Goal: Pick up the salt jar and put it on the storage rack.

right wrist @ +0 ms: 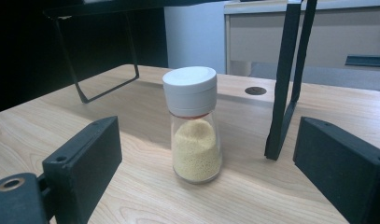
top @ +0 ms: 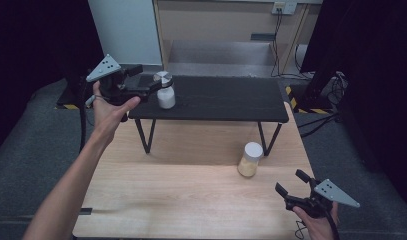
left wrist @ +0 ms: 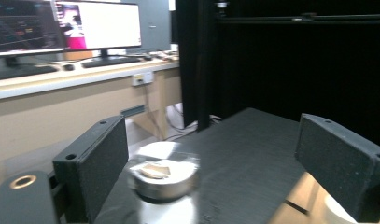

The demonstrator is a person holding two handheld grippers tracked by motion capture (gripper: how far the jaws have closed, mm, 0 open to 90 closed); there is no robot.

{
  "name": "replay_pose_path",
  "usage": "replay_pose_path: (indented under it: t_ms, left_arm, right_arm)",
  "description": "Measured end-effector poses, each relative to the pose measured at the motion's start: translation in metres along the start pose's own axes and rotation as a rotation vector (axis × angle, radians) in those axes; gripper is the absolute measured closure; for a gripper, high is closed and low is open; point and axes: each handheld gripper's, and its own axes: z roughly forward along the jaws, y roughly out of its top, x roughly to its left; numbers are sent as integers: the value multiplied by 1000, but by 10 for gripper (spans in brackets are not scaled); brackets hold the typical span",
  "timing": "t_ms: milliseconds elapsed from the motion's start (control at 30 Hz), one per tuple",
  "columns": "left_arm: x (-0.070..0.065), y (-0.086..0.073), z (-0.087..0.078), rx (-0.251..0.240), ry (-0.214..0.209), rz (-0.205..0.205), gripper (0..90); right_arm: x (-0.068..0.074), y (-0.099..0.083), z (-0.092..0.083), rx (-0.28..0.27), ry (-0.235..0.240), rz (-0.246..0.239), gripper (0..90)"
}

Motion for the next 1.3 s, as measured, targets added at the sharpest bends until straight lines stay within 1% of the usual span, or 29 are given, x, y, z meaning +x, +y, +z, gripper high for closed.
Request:
replay_pose_path:
  t_ms: [133, 167, 200, 233, 300, 367, 400, 467, 567, 667, 767, 867, 933, 1000, 1067, 1133, 1200, 1300]
  left_arm:
    - [-7, 0, -16, -5, -70, 16, 83]
    - [-7, 1, -19, 1, -97, 24, 83]
    - [-9, 2, -22, 15, -112, 36, 81]
    - [-13, 3, -25, 26, -115, 54, 79]
    - [-16, 5, -30, 44, -137, 74, 75]
    - [-22, 6, -35, 53, -145, 92, 74]
    - [-24, 5, -37, 49, -147, 92, 74]
    - [-29, -1, -41, 33, -146, 71, 74]
    - [-39, -6, -43, 54, -128, 93, 74]
    - [-46, -13, -44, 71, -124, 122, 80]
    - [-48, -26, -43, 67, -143, 101, 80]
    - [-50, -44, -40, 65, -158, 72, 80]
    - [-53, -58, -39, 63, -160, 70, 80]
    - [-58, -71, -38, 67, -148, 75, 81]
    - [-59, -85, -38, 67, -148, 58, 81]
    - [-61, -95, -39, 76, -137, 55, 80]
    - [-63, -108, -41, 66, -125, 28, 80]
    - [-68, -127, -45, 58, -100, 3, 79]
  right_arm:
    - [1, 1, -1, -4, 1, -5, 80]
    - [2, 1, -1, -4, 1, -5, 80]
    - [2, 1, -2, -4, 1, -8, 80]
    - [2, 1, -2, -4, 1, -8, 80]
    - [2, 2, -1, -3, 1, -9, 80]
    - [2, 1, -1, -4, 1, -10, 80]
    - [2, 1, -1, -5, 0, -11, 80]
    - [2, 2, -1, -5, 0, -10, 80]
    - [2, 2, -1, -2, 3, -11, 80]
    - [1, 2, -1, -1, 5, -14, 80]
    - [1, 2, -1, 1, 4, -14, 80]
    - [2, 1, -1, 1, 4, -13, 80]
    - [2, 2, 0, 2, 4, -14, 80]
    - [2, 2, 0, 3, 5, -15, 80]
    - [2, 2, -1, 2, 3, -15, 80]
    - [2, 2, -2, 0, -2, -12, 80]
    - [2, 1, -2, -1, -4, -12, 80]
    - [1, 1, -2, 1, -8, -11, 80]
